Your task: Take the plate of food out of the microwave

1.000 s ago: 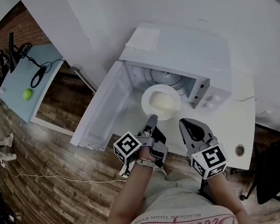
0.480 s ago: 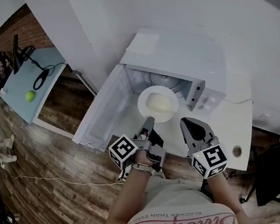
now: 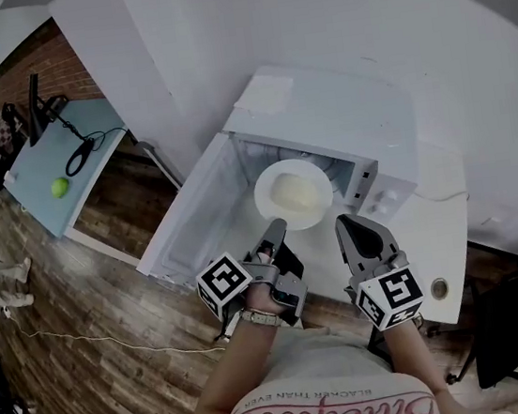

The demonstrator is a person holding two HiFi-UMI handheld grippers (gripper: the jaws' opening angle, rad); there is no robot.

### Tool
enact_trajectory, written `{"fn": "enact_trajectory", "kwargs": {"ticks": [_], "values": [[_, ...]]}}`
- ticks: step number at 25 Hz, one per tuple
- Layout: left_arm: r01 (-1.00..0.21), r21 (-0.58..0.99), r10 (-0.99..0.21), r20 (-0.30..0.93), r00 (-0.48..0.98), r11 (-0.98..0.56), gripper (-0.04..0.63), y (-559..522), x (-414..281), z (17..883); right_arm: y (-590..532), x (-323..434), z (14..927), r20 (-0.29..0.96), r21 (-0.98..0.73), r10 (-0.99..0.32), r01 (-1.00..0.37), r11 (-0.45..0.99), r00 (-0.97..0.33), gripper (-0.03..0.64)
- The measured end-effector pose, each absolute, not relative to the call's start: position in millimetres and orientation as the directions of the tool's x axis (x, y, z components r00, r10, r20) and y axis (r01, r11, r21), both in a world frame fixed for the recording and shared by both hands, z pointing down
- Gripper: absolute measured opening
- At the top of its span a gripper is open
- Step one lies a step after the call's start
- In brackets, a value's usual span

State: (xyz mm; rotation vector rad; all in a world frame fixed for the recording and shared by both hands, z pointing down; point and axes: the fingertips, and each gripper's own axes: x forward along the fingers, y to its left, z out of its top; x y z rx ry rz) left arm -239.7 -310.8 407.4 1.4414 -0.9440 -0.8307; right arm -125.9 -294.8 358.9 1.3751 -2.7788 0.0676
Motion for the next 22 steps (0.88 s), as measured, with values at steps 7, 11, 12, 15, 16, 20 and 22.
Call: {"fn": "enact_trajectory", "kwargs": {"ticks": [7,11,12,15,16,20,22], "values": [[-0.084,0.996,-0.899,0.018,0.437,-0.021,0.012,-317.1,-236.3,391.4,-304.5,-120.2,346.6,0.018,-0.036,-0.809,-0.809,0.587,-0.588,0.011],[-0.074,0.997,-0.898,0.006,0.439,-0.03,0.012,-318.8,-233.7,383.0,-307.2,-114.1,340.5,0.009,-0.041,-0.818,-0.818,0.574,-0.575,0.011],[-0.071,0.997,-0.899,0.002,0.438,-0.032,0.012,-319.2,-233.2,381.5,-307.6,-113.2,339.0,0.006,-0.04,-0.818,-0.817,0.575,-0.576,0.011],[-0.061,0.997,-0.9,-0.01,0.437,-0.04,0.012,-320.3,-230.9,377.3,-308.1,-111.1,335.3,0.004,-0.032,-0.815,-0.815,0.579,-0.579,0.011],[-0.057,0.997,-0.899,-0.013,0.437,-0.042,0.012,-320.6,-229.8,376.0,-308.1,-110.4,334.4,0.006,-0.027,-0.815,-0.815,0.579,-0.579,0.01],[-0.05,0.997,-0.899,-0.025,0.438,-0.052,0.012,-321.4,-225.8,371.7,-309.0,-107.0,331.6,0.015,0.001,-0.824,-0.824,0.567,-0.567,0.009],[-0.042,0.998,-0.898,-0.033,0.439,-0.056,0.012,-321.5,-223.8,370.1,-309.0,-105.5,329.5,0.009,0.005,-0.826,-0.826,0.564,-0.564,0.009]]}}
